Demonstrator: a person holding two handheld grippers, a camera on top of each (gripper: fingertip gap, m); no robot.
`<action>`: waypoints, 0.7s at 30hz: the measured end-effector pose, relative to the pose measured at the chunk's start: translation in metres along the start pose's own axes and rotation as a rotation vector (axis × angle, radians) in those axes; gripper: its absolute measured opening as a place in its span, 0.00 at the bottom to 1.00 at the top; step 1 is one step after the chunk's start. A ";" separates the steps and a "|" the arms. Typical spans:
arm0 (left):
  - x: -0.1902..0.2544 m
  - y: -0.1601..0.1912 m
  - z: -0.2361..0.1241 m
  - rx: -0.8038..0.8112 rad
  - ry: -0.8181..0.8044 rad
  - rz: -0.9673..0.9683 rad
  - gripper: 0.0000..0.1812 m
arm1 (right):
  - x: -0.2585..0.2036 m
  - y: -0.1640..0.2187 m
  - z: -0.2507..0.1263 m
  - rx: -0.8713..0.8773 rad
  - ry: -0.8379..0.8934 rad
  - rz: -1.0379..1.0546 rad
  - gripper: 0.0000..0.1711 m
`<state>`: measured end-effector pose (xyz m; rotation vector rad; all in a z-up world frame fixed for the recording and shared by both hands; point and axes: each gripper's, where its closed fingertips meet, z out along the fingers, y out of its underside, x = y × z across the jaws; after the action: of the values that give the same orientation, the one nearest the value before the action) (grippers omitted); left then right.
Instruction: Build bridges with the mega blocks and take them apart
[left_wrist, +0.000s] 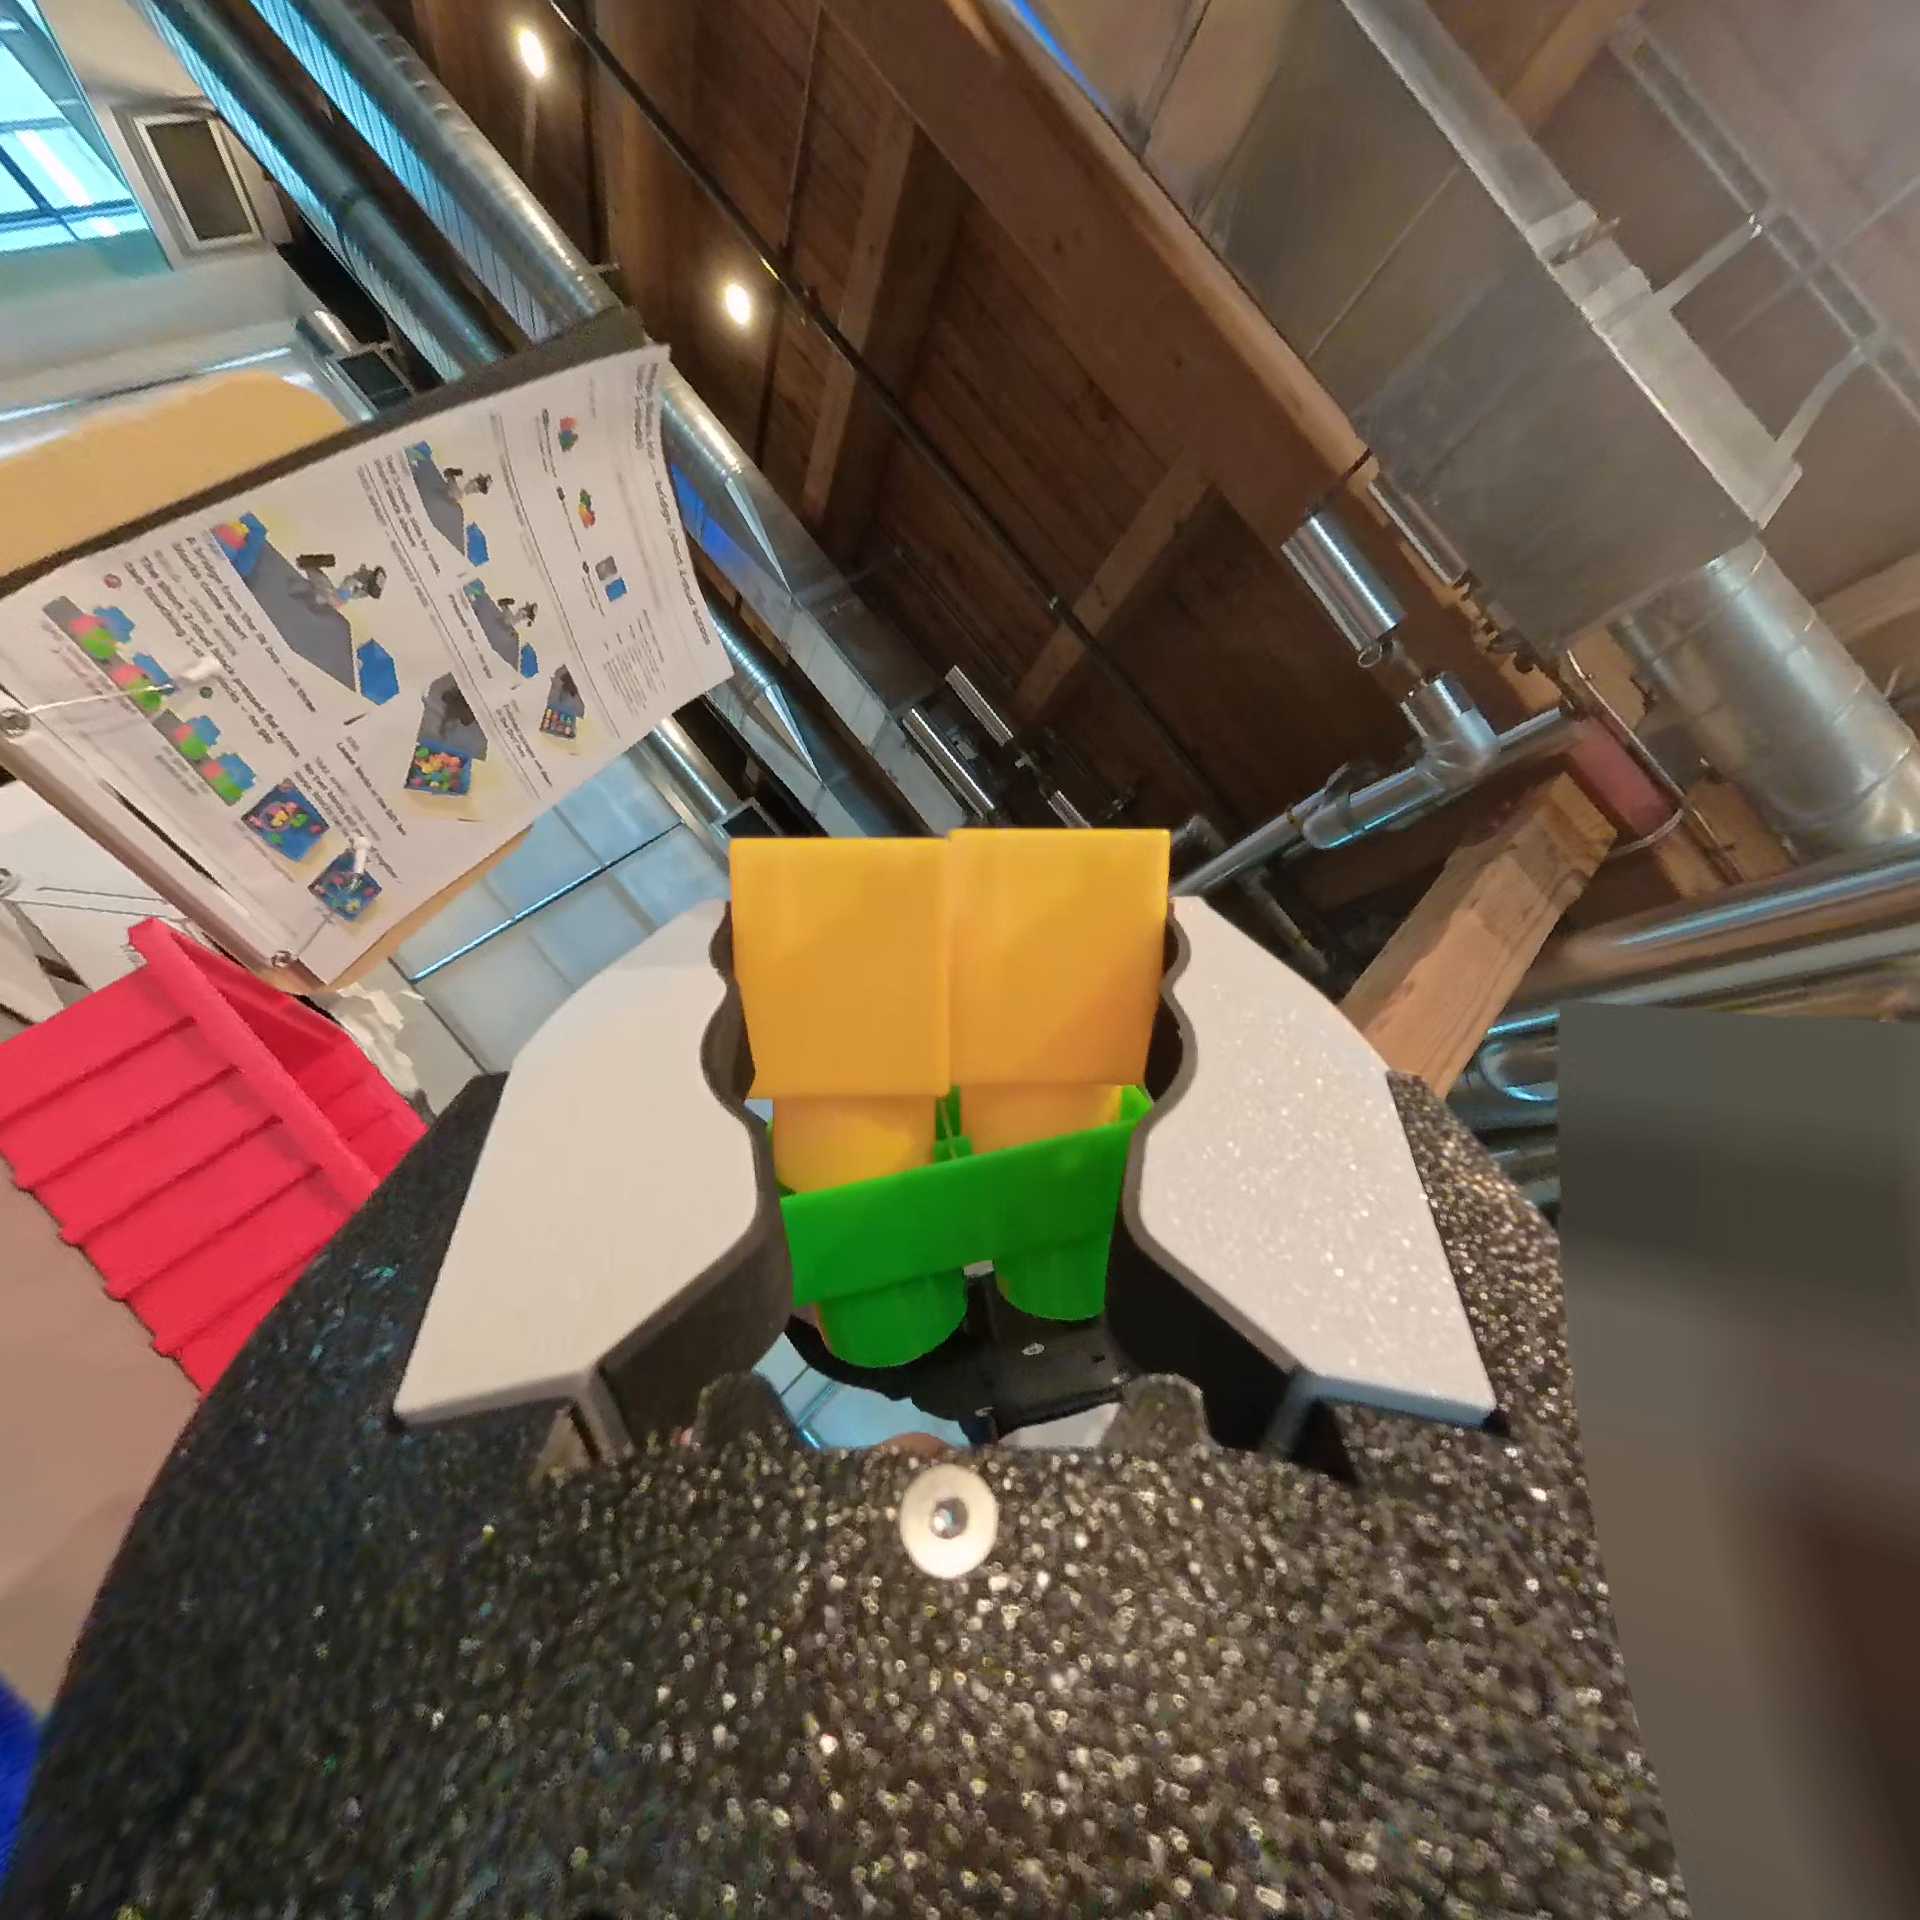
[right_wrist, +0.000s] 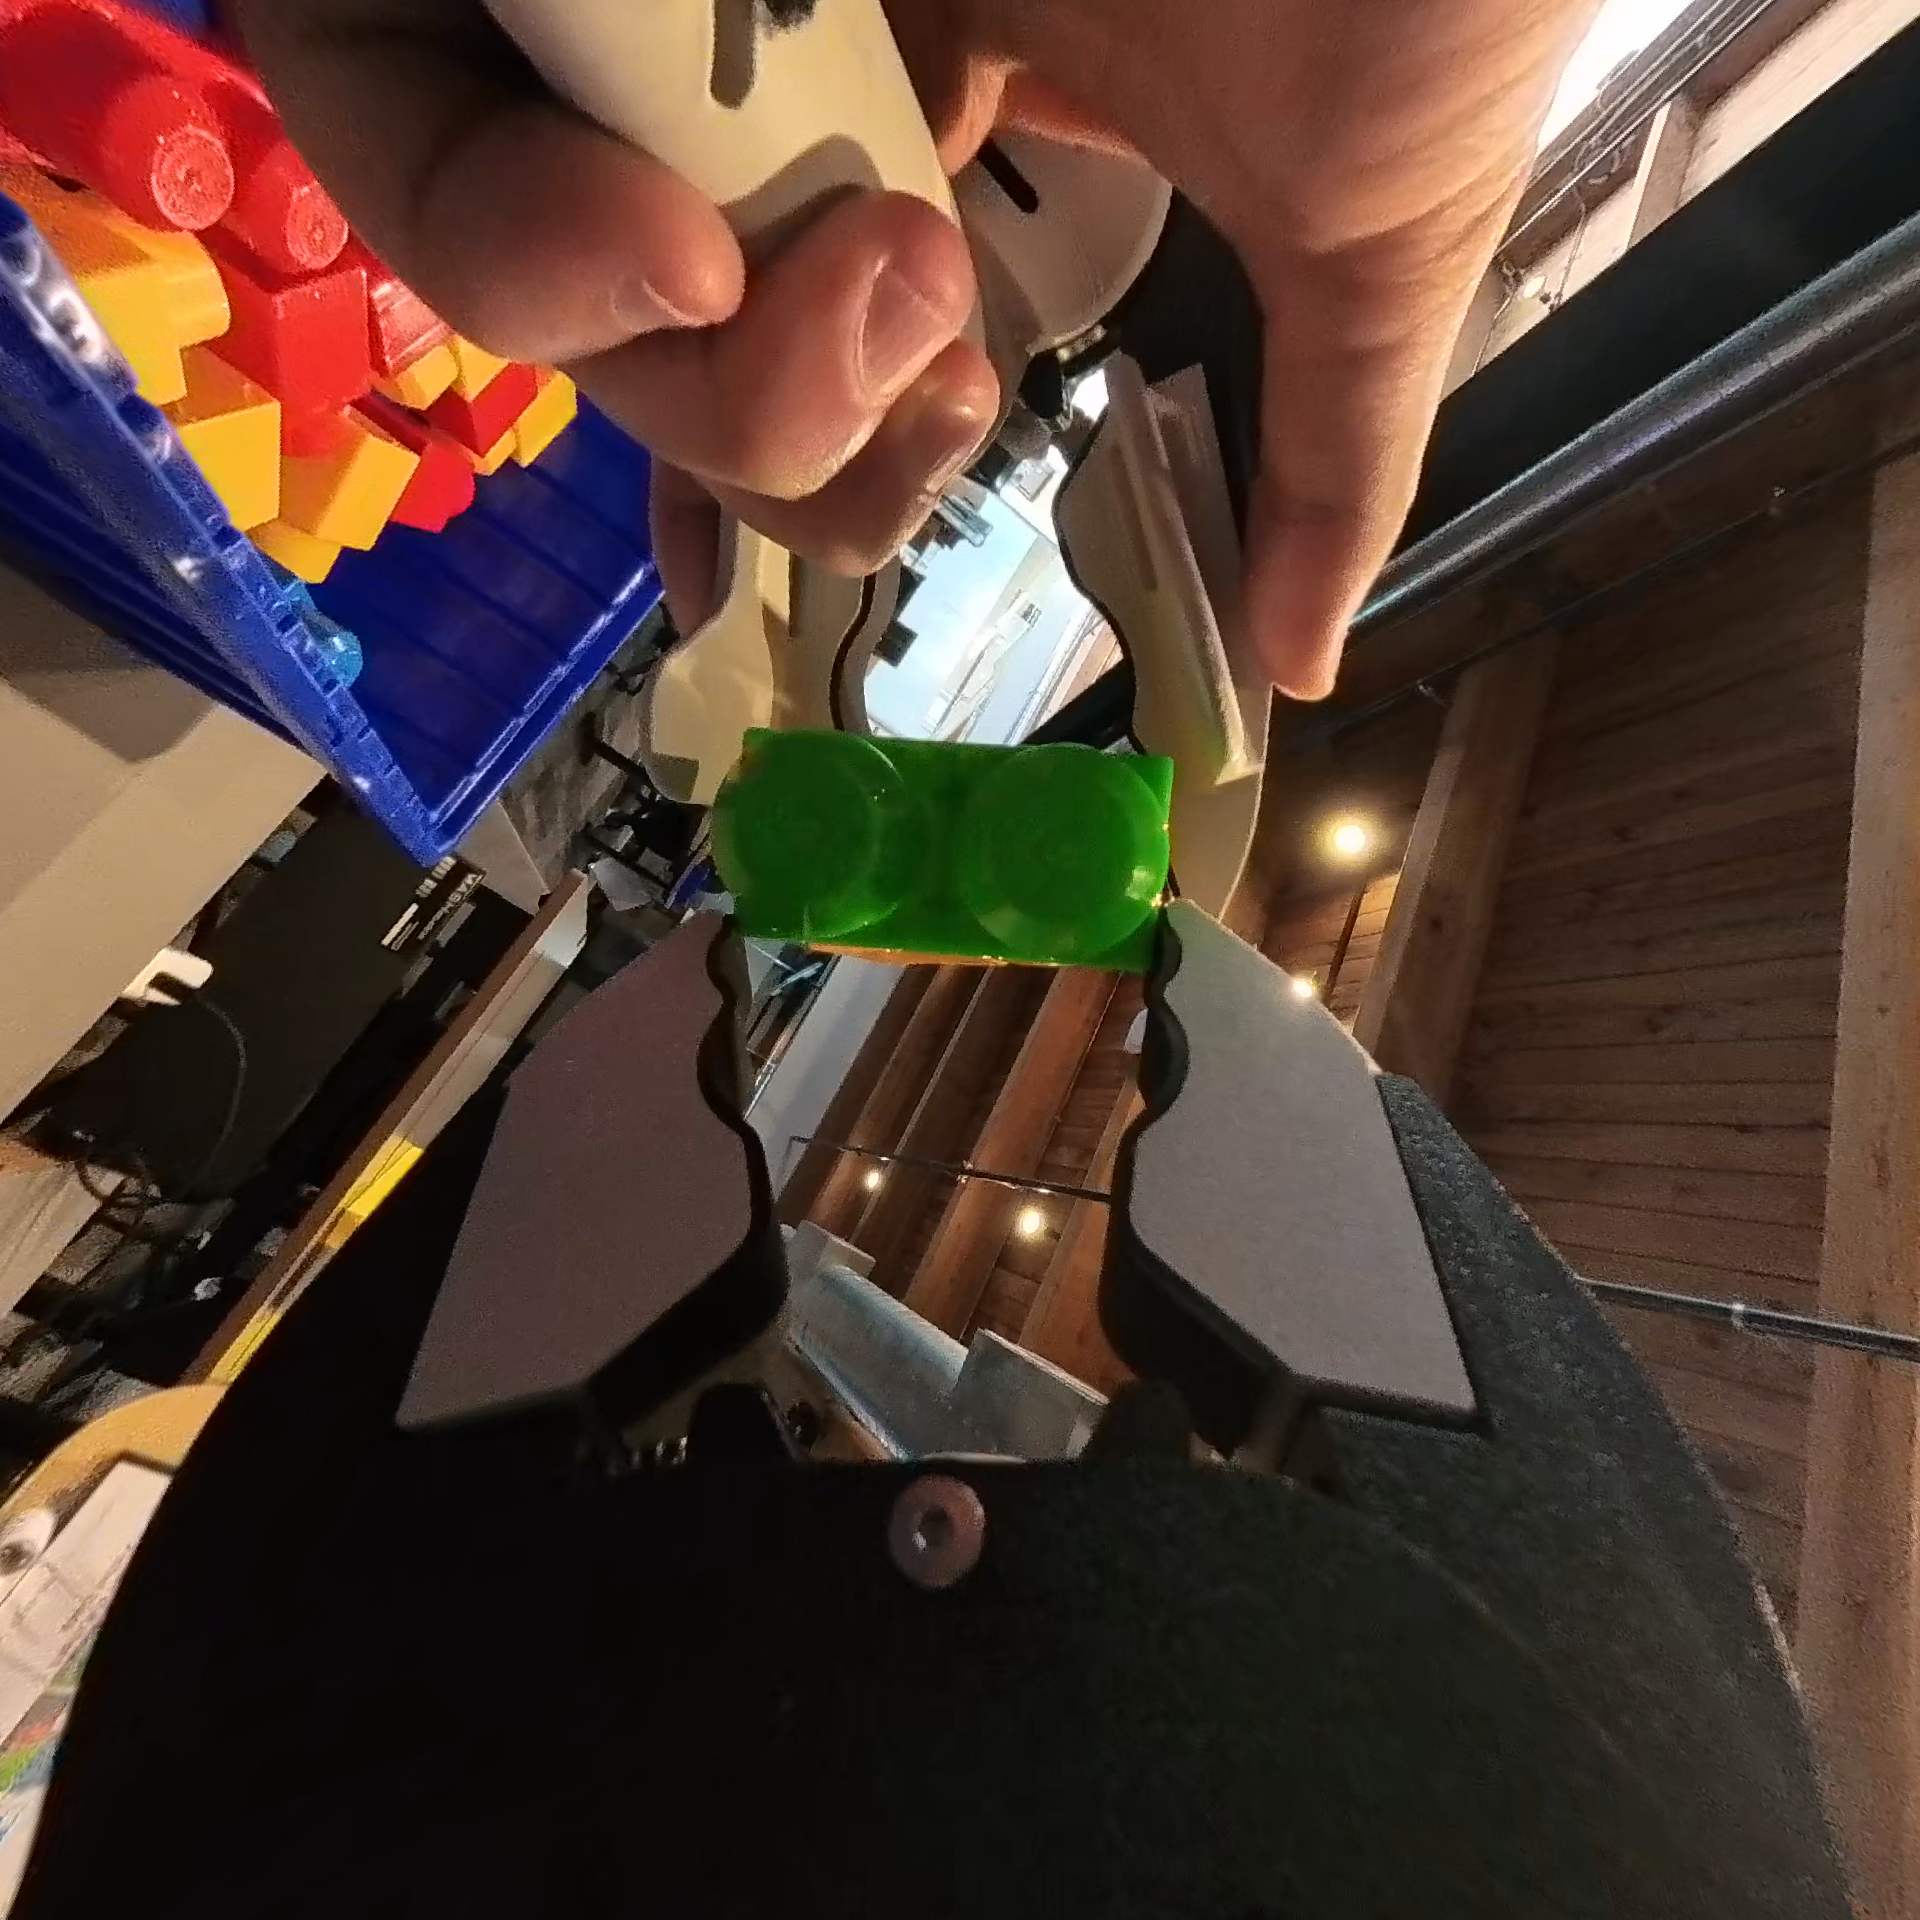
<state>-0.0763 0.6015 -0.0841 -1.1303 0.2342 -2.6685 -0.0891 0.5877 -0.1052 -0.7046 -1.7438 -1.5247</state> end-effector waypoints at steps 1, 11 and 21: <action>0.000 -0.003 -0.003 0.008 -0.002 -0.001 0.41 | 0.000 -0.002 0.003 0.003 0.002 -0.001 0.43; 0.011 -0.028 -0.022 0.149 0.018 0.004 0.41 | 0.013 -0.012 0.025 -0.008 0.085 -0.007 0.43; 0.002 -0.032 -0.027 0.139 -0.032 0.010 0.41 | 0.006 -0.018 0.029 0.013 0.037 -0.105 0.43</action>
<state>-0.1023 0.6334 -0.0933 -1.1243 0.0483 -2.6097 -0.1112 0.6131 -0.1129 -0.5826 -1.7859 -1.5849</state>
